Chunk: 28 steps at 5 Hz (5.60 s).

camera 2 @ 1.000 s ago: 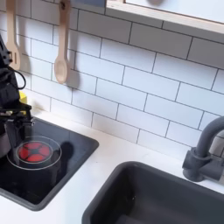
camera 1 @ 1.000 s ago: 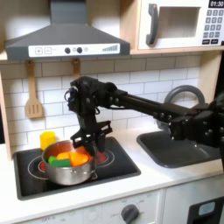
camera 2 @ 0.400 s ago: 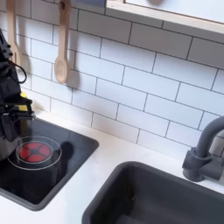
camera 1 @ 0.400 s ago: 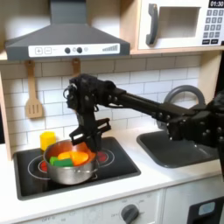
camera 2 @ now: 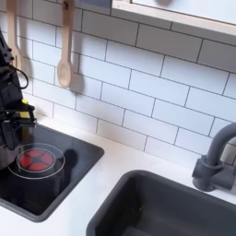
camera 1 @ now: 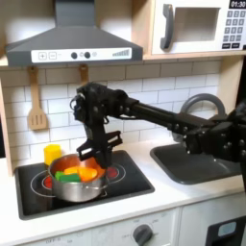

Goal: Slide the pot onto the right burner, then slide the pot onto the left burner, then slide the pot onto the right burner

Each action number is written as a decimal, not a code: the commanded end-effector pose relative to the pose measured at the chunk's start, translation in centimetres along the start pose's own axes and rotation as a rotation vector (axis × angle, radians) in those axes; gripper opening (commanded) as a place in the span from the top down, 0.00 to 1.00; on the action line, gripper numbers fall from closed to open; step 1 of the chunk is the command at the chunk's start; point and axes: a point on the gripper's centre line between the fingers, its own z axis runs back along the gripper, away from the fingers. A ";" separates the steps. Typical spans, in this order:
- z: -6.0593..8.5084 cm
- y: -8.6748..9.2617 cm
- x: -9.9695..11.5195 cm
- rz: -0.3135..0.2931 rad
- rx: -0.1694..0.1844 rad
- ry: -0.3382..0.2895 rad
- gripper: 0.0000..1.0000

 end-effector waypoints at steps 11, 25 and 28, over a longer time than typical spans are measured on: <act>-1.0 -6.0 -1.5 -0.155 -0.001 0.085 1.00; 0.5 -6.4 -1.6 -0.219 0.023 -0.001 0.00; 1.7 -7.0 -2.5 -0.239 0.015 -0.019 0.00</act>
